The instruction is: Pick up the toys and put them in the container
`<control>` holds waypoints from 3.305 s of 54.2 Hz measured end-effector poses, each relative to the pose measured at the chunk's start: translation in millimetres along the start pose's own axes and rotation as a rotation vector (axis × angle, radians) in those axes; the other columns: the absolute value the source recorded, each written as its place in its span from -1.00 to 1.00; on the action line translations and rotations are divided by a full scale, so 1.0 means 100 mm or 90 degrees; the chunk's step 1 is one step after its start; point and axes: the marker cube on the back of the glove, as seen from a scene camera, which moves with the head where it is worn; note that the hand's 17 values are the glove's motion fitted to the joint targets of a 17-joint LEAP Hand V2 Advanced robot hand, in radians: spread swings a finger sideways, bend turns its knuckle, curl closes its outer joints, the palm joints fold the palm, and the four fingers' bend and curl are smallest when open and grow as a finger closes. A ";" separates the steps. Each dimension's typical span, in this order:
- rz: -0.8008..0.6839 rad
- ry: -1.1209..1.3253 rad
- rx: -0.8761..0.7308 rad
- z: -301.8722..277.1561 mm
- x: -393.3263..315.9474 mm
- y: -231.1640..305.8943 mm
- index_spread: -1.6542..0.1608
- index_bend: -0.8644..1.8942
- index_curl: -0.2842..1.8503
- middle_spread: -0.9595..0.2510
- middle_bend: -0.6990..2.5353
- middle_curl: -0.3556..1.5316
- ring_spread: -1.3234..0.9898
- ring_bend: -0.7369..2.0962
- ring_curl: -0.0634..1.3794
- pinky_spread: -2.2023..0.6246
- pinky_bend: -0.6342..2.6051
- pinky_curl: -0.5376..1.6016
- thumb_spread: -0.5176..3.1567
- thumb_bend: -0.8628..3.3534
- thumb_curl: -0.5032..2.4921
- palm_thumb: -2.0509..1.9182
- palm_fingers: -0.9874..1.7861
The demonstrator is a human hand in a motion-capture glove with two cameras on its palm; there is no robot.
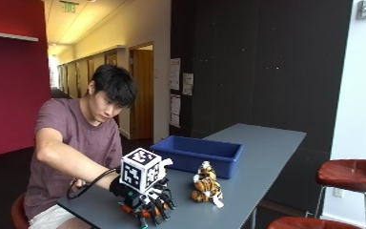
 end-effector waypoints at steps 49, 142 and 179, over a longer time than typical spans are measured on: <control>-0.112 0.041 0.263 -1.88 -1.44 0.77 0.56 0.12 -0.52 0.24 0.12 0.07 -0.14 0.51 -0.13 0.28 0.10 -0.04 -0.12 -0.55 -0.25 0.26 0.55; -0.275 0.047 -0.024 0.23 -1.49 1.26 0.55 -0.31 -0.62 0.71 -0.52 -0.46 0.22 -0.32 -0.53 0.62 0.05 -0.14 -0.13 -0.62 -0.51 0.00 -0.46; -0.230 -0.063 0.209 -0.39 -1.55 0.83 0.42 0.01 -0.41 0.16 0.03 -0.06 -0.16 0.39 -0.02 0.34 0.06 -0.07 -0.25 -0.52 -0.26 0.31 0.55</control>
